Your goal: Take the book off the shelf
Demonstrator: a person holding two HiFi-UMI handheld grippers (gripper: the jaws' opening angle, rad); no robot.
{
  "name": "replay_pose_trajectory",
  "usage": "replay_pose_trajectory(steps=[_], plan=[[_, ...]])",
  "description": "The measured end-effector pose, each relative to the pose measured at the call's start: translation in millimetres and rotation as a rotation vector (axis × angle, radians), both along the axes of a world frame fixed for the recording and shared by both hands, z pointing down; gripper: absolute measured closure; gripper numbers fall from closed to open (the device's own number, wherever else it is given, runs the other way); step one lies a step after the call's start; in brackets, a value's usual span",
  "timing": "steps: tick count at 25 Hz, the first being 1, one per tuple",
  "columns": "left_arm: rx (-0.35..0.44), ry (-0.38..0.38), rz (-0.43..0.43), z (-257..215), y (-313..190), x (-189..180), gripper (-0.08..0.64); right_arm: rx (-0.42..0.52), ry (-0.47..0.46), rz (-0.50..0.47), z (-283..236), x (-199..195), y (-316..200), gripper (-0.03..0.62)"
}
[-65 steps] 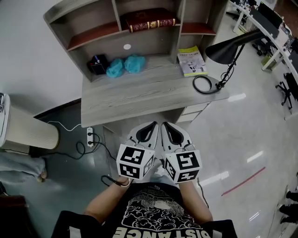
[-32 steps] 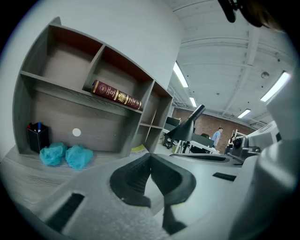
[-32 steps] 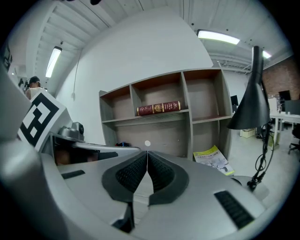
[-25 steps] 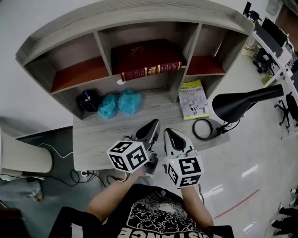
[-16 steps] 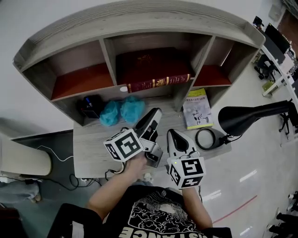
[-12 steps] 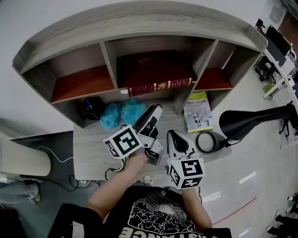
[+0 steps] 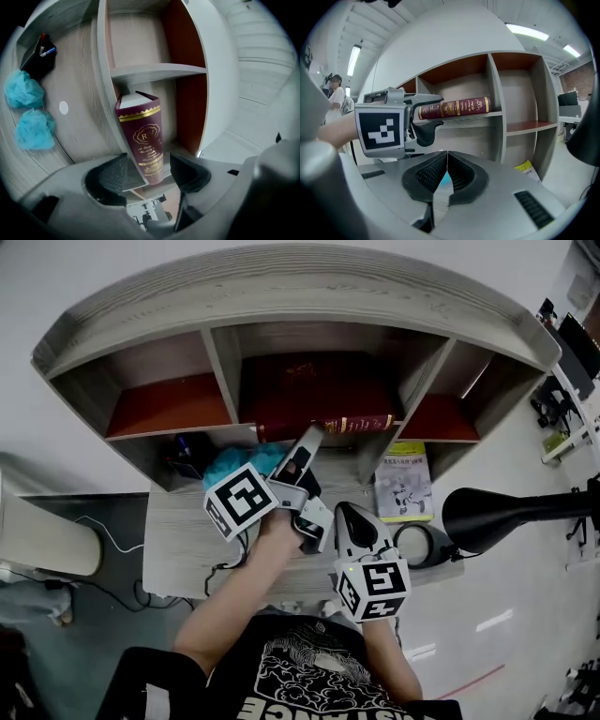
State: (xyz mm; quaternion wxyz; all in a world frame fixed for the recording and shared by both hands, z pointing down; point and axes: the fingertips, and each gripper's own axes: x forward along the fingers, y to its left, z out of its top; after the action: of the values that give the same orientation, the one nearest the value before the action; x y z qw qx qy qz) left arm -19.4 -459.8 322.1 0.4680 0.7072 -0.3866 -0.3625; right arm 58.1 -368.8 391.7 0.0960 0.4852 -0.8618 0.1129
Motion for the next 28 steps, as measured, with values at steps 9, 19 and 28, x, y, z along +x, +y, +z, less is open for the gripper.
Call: replay_pose_trajectory(steps=[9, 19, 28], plan=[[-0.087, 0.051, -0.128, 0, -20, -16, 0.284, -0.012, -0.021, -0.106, 3, 10, -19, 0.575], [-0.069, 0.160, -0.192, -2, -13, -17, 0.345, -0.019, -0.044, -0.177, 5, 19, -15, 0.575], [0.064, 0.188, -0.220, -7, 27, -11, 0.354, 0.009, -0.060, -0.221, -6, 31, -4, 0.575]])
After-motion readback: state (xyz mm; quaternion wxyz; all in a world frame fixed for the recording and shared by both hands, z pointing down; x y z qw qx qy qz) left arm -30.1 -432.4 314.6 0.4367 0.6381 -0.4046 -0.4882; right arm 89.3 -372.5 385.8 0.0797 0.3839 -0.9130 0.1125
